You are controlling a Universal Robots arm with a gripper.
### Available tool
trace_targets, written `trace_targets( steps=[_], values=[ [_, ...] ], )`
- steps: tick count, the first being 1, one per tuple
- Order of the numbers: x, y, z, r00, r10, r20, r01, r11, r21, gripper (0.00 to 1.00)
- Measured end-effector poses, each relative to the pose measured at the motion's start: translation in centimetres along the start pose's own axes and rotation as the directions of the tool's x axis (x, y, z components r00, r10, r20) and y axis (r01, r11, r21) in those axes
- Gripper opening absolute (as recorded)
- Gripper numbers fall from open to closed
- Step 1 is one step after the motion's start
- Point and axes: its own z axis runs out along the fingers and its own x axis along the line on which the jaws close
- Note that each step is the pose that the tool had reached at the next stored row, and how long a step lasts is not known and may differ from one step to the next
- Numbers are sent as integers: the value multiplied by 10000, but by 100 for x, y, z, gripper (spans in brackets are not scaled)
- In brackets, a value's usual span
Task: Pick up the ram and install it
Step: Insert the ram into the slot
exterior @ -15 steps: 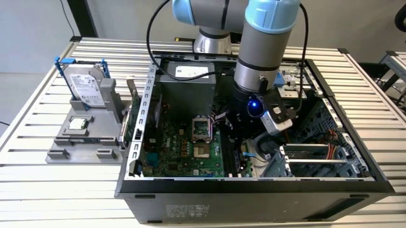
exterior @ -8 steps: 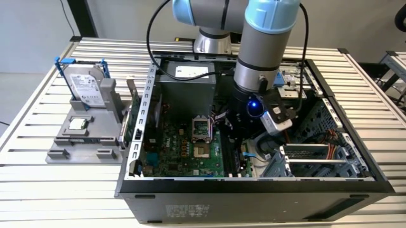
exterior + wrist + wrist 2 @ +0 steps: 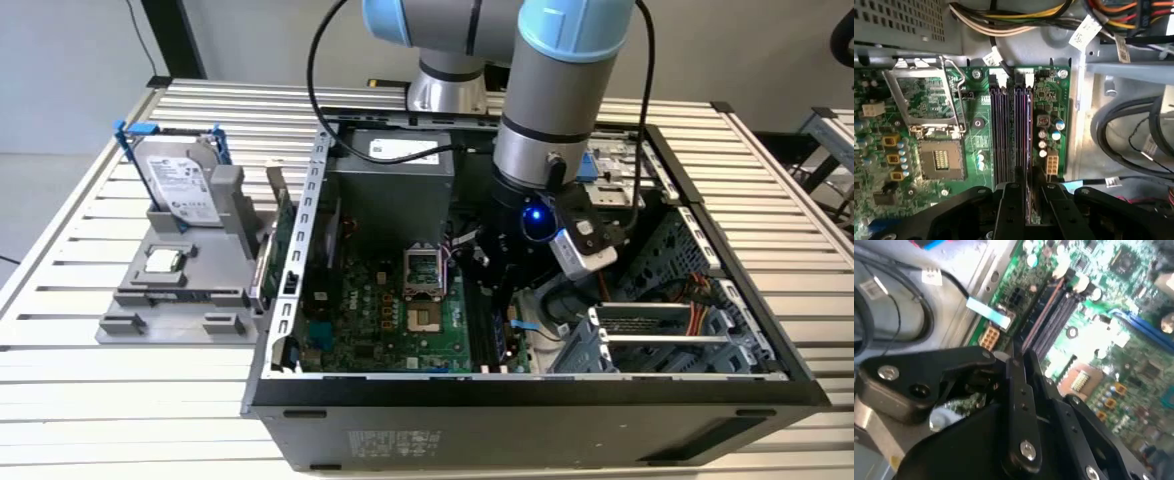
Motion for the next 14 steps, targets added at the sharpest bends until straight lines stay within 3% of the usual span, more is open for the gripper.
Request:
trace_targets(
  steps=[5, 6, 10, 14],
  values=[
    [4, -21, -163, 10000, -1, 0, 1, 10000, -40, 100],
    [4, -21, -166, 10000, -5, -11, 5, 9999, -145, 100],
    [4, -21, -164, 9999, -37, -109, 28, 9962, -873, 100],
    [4, -21, -166, 9998, -79, -207, 45, 9873, -1591, 100]
  ],
)
